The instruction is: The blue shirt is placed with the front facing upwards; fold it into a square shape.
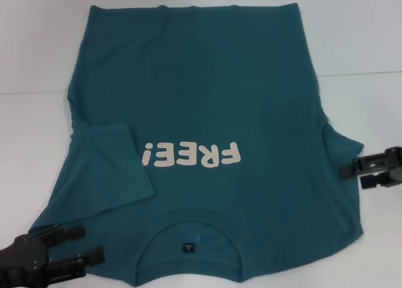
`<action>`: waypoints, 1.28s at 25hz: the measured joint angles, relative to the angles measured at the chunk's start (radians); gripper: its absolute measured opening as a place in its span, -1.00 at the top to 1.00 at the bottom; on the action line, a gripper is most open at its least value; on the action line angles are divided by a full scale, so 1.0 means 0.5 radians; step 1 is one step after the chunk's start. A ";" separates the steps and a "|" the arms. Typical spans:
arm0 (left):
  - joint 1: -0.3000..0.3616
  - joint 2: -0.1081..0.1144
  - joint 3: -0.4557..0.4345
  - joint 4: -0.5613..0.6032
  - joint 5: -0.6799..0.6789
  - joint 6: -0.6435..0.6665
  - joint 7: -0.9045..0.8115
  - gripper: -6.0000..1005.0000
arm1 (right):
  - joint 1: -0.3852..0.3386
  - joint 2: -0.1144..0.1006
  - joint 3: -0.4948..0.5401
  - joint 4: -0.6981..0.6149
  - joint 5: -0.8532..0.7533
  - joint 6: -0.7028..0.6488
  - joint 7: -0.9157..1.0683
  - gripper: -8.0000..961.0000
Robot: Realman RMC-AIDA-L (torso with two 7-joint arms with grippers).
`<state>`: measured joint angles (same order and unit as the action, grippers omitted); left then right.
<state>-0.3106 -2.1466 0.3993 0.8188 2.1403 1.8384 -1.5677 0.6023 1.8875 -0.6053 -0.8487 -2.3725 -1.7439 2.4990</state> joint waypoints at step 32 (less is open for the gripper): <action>-0.063 -0.005 -0.004 -0.015 -0.136 -0.027 -0.073 -0.86 | 0.020 -0.080 0.223 0.502 0.014 0.897 0.180 -0.73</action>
<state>-0.3420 -2.1492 0.3973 0.8115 2.0726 1.8249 -1.6043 0.6122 1.8476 -0.4936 -0.5978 -2.3657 -1.2953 2.5889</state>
